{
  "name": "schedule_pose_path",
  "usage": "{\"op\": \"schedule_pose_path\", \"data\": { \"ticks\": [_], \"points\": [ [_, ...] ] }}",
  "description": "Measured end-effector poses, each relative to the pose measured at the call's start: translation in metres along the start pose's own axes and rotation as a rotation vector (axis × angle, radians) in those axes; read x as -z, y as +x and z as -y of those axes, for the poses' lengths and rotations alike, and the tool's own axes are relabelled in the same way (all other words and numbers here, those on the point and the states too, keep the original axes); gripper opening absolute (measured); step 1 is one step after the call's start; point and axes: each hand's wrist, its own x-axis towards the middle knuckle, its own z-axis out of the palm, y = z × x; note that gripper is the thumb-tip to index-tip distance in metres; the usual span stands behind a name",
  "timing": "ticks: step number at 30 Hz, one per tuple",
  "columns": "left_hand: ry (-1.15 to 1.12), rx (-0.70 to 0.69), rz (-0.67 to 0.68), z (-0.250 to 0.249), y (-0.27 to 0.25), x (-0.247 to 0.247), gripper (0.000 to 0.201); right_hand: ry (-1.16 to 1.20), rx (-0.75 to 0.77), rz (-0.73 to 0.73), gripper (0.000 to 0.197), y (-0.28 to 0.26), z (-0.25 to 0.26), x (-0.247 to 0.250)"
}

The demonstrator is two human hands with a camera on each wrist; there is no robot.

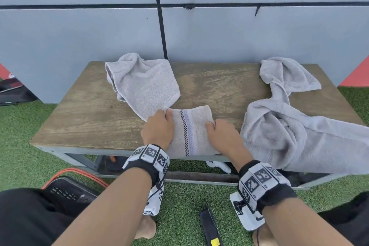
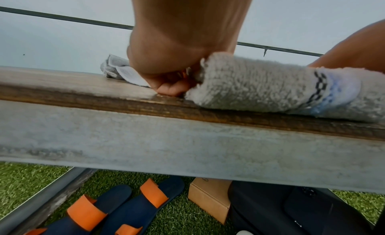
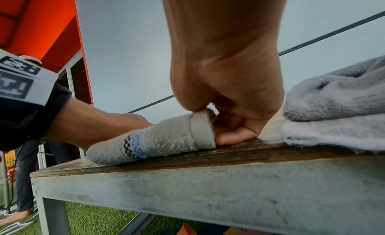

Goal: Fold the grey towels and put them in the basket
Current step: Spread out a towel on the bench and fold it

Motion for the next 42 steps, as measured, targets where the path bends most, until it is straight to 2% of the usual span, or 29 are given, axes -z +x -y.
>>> {"op": "schedule_pose_path", "data": {
  "ticks": [4,8,10,14,16,17,18,20,21,22,24,27,29,34,39,42],
  "points": [
    [-0.023,-0.010,0.018,0.001,-0.003,0.003,0.049,0.005,-0.002,-0.007,0.040,-0.005,0.001,-0.001],
    [-0.198,-0.005,0.093,0.004,-0.005,0.011,0.049,0.028,-0.001,-0.004,0.039,-0.009,0.003,0.001],
    [-0.257,-0.033,0.115,0.005,-0.010,0.013,0.041,0.036,-0.011,-0.001,0.039,-0.011,0.005,0.002],
    [-0.407,-0.081,0.044,0.011,-0.019,0.012,0.018,0.159,-0.027,0.047,0.032,-0.016,0.006,0.010],
    [-0.541,-0.090,-0.047,0.011,-0.024,0.012,0.025,0.313,-0.029,0.074,0.029,-0.024,0.008,0.018],
    [-0.580,-0.113,-0.125,0.012,-0.027,0.012,0.030,0.358,-0.001,0.055,0.030,-0.029,0.009,0.020],
    [-0.576,-0.158,-0.216,0.012,-0.029,0.011,0.033,0.344,0.061,-0.029,0.033,-0.032,0.007,0.020],
    [-0.456,-0.328,-0.346,0.009,-0.035,0.009,0.032,0.142,0.256,-0.306,0.038,-0.034,0.004,0.018],
    [-0.362,-0.436,-0.353,0.007,-0.038,0.007,0.031,0.034,0.355,-0.389,0.039,-0.033,0.003,0.015],
    [-0.264,-0.530,-0.320,0.004,-0.040,0.003,0.032,-0.044,0.434,-0.407,0.040,-0.030,0.004,0.012],
    [-0.084,-0.607,-0.165,0.000,-0.044,-0.008,0.042,-0.141,0.531,-0.290,0.043,-0.025,0.009,0.006],
    [0.135,-0.548,0.025,0.005,-0.045,-0.024,0.069,-0.295,0.525,-0.029,0.051,-0.016,0.011,-0.007],
    [0.166,-0.502,0.072,0.008,-0.041,-0.027,0.074,-0.307,0.435,0.085,0.055,-0.011,0.009,-0.013],
    [0.142,-0.463,0.147,0.008,-0.031,-0.022,0.059,-0.310,0.343,0.094,0.059,-0.002,0.011,-0.016],
    [0.145,-0.455,0.181,0.006,-0.022,-0.019,0.058,-0.408,0.312,0.111,0.061,0.003,0.016,-0.014],
    [0.244,-0.475,0.180,0.002,-0.015,-0.014,0.058,-0.484,0.294,0.097,0.061,0.006,0.024,-0.010]
  ]
}}
